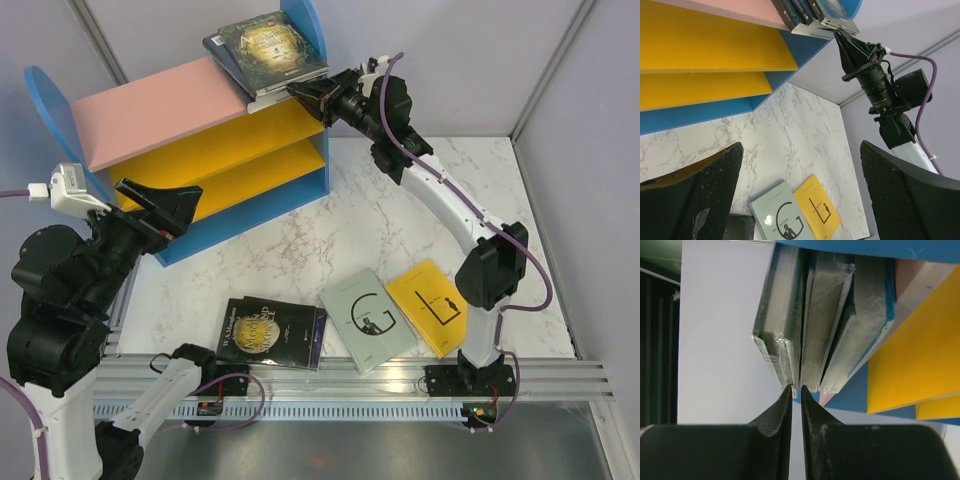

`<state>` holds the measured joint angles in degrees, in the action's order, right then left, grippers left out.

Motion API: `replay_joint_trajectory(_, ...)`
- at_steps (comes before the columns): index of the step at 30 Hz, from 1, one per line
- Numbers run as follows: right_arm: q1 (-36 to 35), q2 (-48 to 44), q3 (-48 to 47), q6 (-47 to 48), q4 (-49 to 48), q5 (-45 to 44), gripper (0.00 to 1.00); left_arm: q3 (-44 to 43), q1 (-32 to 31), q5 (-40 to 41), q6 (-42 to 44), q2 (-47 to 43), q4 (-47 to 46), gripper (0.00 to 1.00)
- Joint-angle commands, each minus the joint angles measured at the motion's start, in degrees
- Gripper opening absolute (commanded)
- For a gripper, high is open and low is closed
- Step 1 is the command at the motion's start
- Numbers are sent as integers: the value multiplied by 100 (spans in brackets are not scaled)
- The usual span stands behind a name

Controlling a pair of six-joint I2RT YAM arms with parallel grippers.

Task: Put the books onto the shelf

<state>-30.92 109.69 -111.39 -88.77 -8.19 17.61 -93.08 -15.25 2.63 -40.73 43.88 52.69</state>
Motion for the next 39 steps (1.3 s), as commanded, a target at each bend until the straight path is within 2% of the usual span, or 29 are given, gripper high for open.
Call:
replay_joint_trajectory(1, -29, 254, -321, -96, -245, 15, 14, -202, -5, 88, 276, 77, 49, 100)
replay_joint_trajectory(8, -28, 606, -769, -193, -254, 6, 14, -202, -5, 176, 329, 60, 75, 100)
replay_joint_trajectory(13, -20, 633, -753, -202, -376, 15, 13, -132, -5, 185, 373, 86, 110, 100)
replay_joint_trajectory(16, -20, 371, -393, -141, -859, 94, 14, -9, -14, 141, 364, 68, 145, 100)
replay_joint_trajectory(20, 7, -411, 825, 158, -1281, 208, 16, 254, -5, -113, 347, 51, 172, 100)
replay_joint_trajectory(23, 94, -1316, 1827, 622, -1230, 287, 29, 536, -5, -489, 311, 59, 163, 100)
replay_joint_trajectory(24, 173, -1780, 2067, 816, -977, 348, 41, 728, -13, -631, 311, 103, 154, 100)
replay_joint_trajectory(26, 252, -2239, 2750, 1402, -537, 541, 56, 1009, -5, -1173, 303, 147, 41, 100)
replay_joint_trajectory(27, 340, -2624, 2972, 1641, 31, 620, 67, 1402, -5, -1447, 285, 182, -56, 100)
replay_joint_trajectory(28, 402, -2819, 3192, 1861, 454, 656, 72, 1641, -5, -1746, 259, 243, -179, 100)
replay_joint_trajectory(29, 454, -2969, 3603, 2116, 841, 674, 75, 1896, -13, -2427, 189, 279, -493, 100)
replay_joint_trajectory(30, 568, -3275, 3816, 2484, 1706, 674, 77, 2490, -14, -2774, 6, 297, -696, 100)
replay_joint_trajectory(32, 657, -3602, 4447, 2820, 2415, 473, 79, 3126, -48, -3528, -224, 323, -1135, 100)
replay_joint_trajectory(33, 709, -3899, 4616, 3109, 3045, 341, 80, 3651, -162, -3629, -399, 314, -1460, 100)
replay_joint_trajectory(36, 710, -4227, 5092, 3436, 4171, -98, 82, 4365, -548, -3595, -602, 305, -1813, 100)
replay_joint_trajectory(38, 710, -4403, 5424, 3664, 4787, -213, 82, 4666, -838, -3594, -734, 462, -2226, 100)
replay_joint_trajectory(39, 710, -4473, 5548, 3717, 4930, -222, 82, 4919, -1196, -3586, -891, 533, -2410, 100)
